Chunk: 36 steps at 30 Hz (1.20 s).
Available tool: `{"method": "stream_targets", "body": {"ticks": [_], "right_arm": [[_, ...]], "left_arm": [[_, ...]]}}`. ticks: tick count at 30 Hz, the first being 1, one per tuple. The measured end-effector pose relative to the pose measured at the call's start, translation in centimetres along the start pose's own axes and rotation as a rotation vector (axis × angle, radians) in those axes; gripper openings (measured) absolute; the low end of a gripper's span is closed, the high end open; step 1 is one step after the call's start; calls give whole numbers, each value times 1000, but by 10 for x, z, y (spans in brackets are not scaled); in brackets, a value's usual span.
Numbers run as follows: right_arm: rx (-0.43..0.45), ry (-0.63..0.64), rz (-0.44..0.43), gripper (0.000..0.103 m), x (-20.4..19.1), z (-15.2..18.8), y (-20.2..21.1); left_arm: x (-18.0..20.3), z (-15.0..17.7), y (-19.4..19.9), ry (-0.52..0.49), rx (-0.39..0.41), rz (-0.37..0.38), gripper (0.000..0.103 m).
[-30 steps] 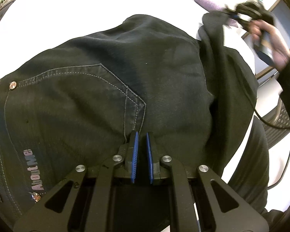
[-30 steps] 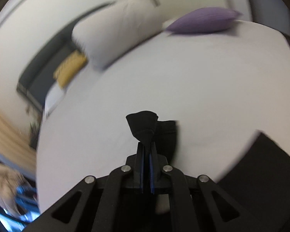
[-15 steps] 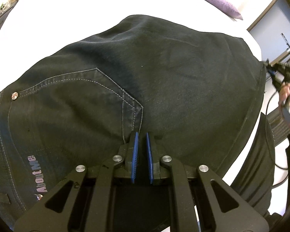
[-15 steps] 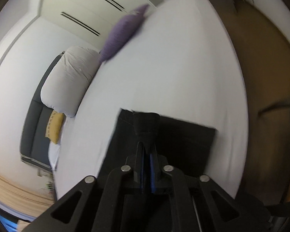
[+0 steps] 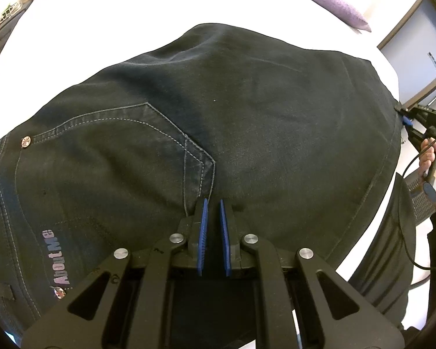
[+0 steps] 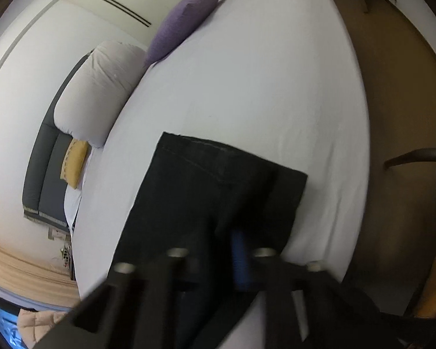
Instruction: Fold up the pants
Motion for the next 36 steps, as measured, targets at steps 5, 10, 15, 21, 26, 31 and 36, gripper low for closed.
{"method": "stream_targets", "body": {"ticks": [5, 10, 15, 21, 26, 31, 36], "right_arm": [[50, 6, 17, 4, 2, -5, 13], [98, -65, 11, 2, 15, -11, 26], [91, -82, 20, 2, 21, -8, 25], [88, -82, 34, 2, 25, -10, 30], [62, -62, 73, 2, 36, -10, 12], [64, -36, 106, 57, 39, -13, 17], [173, 93, 116, 77, 5, -24, 60]], "left_arm": [[0, 1, 2, 18, 7, -6, 9], [0, 1, 2, 17, 2, -2, 9], [-1, 1, 3, 25, 9, -1, 9], [-4, 1, 4, 22, 8, 2, 9], [-8, 4, 5, 21, 20, 15, 9], [-15, 8, 6, 41, 32, 41, 9], [-21, 11, 8, 67, 43, 46, 9]]}}
Point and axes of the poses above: each gripper's, at about its wrist camera, not at the fingertips, and y roughly against the way its jaws point, x to its right, z to its underside, the point moved 3 cm from there along -y, roughly the way its jaws point, and after that the axes turned 6 degrees about -z, right-handed, at the moved point
